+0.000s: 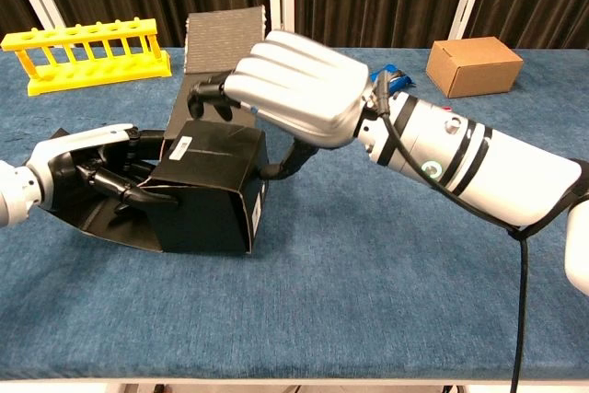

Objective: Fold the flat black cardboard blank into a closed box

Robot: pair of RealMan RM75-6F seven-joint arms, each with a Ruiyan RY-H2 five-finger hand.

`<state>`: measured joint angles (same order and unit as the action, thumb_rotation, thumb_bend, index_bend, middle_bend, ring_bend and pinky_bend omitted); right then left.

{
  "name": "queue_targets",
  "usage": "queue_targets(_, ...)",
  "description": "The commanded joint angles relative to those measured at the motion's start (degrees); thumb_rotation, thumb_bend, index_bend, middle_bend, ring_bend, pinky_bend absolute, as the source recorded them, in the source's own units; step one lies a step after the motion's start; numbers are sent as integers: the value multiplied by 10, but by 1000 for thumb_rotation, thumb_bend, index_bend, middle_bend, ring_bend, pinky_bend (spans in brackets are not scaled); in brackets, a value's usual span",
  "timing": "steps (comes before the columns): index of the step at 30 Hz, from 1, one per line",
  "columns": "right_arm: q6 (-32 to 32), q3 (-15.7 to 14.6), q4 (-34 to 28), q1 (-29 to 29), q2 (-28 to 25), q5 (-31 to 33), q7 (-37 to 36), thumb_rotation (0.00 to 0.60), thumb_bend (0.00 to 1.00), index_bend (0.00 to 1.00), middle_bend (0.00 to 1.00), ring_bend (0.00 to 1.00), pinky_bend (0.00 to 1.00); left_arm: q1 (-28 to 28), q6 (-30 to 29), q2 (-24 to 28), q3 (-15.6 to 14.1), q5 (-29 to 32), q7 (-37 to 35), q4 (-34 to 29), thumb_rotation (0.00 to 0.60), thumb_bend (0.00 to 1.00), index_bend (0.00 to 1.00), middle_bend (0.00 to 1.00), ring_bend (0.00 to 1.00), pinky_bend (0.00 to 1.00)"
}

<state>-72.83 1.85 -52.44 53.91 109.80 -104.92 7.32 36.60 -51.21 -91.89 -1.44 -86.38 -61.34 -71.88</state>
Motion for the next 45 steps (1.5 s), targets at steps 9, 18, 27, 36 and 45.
queue_targets(9,2,-17,10,5,0,-12,-2,600,24,442,494,692,1000,-13,-8,-14,4,15,80,6,600,0,290,280,554,823)
queue_targets(18,10,-25,-3,7,-9,-16,7,600,31,455,499,692,1000,-17,-12,-13,10,21,125,-5,600,0,203,243,554,823)
queue_targets(27,19,-27,-19,6,-18,-14,16,600,31,455,489,692,1000,-18,-8,-10,12,23,140,-14,600,0,188,230,554,820)
queue_targets(36,44,-22,-38,17,-23,-10,39,600,26,461,456,691,1000,-19,-8,-12,13,20,148,-16,600,0,180,226,553,820)
queue_targets(45,66,-10,-51,34,-22,-8,55,600,26,461,454,691,1000,-19,-9,-13,14,17,157,-19,600,0,180,225,553,820)
